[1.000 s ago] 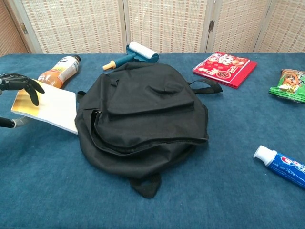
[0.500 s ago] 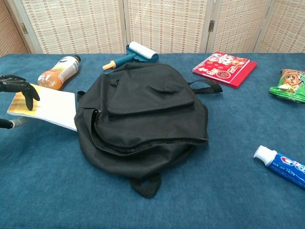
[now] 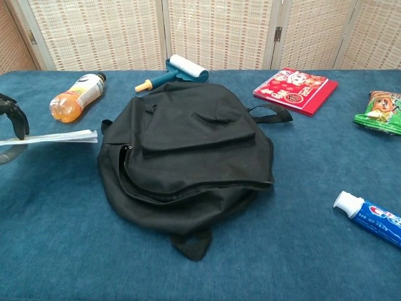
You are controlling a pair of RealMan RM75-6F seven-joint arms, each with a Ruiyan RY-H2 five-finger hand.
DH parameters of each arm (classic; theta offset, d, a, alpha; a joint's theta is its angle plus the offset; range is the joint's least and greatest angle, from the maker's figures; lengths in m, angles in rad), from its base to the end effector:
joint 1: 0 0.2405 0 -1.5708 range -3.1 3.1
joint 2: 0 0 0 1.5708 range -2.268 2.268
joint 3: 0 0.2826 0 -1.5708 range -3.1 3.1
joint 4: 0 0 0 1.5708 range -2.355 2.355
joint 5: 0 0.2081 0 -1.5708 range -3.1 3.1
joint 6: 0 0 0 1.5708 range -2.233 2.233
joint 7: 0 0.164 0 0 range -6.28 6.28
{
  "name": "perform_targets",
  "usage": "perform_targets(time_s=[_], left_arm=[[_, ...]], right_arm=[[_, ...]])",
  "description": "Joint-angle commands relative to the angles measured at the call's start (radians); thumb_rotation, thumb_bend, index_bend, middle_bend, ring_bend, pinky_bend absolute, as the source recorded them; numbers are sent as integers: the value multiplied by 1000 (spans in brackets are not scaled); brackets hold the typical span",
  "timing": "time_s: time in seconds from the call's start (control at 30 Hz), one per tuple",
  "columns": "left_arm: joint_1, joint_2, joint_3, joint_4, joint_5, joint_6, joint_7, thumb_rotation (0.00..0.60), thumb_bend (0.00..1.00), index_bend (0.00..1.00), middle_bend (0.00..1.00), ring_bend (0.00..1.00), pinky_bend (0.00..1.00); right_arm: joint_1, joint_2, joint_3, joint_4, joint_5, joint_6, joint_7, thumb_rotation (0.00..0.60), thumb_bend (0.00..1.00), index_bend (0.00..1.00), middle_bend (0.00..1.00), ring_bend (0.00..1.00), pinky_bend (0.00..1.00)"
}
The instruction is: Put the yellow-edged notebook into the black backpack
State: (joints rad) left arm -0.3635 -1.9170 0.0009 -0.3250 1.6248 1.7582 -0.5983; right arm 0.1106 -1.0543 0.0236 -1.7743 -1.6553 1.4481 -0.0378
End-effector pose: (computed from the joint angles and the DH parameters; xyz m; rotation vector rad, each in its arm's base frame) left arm -0.3161 0.2923 0.0272 -1.5725 -0.5954 -1.4246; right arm -0.2807 -0.1996 0.1621 1.5591 -0.9054 1.0161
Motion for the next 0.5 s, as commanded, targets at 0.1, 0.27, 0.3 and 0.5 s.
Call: perform_targets(time_s=[0.1,0.27,0.3,0.5], left_arm=[[13,16,6,-9,17,82,17,600,506,714,562,452,269],[12,24,8,-20,28,138,27,600,505,720,569,461,276],[12,24,8,-22,30,148,29,600,504,722,570,463,278],[8,27,2,-30,38,217,32,600,503,728,582,475,292]], right_arm=[[56,-16,-2,-56,-45,-65,-33,600,178,0,100,167,231],[139,-48,16,-114,-52,-170,-56,600,177,92,163,199,285],[156,-56,21,-122,-48,-193,-60,600,178,116,178,205,293],[276,-138,72,-133,39,-357,-107,600,199,210,232,236,325]])
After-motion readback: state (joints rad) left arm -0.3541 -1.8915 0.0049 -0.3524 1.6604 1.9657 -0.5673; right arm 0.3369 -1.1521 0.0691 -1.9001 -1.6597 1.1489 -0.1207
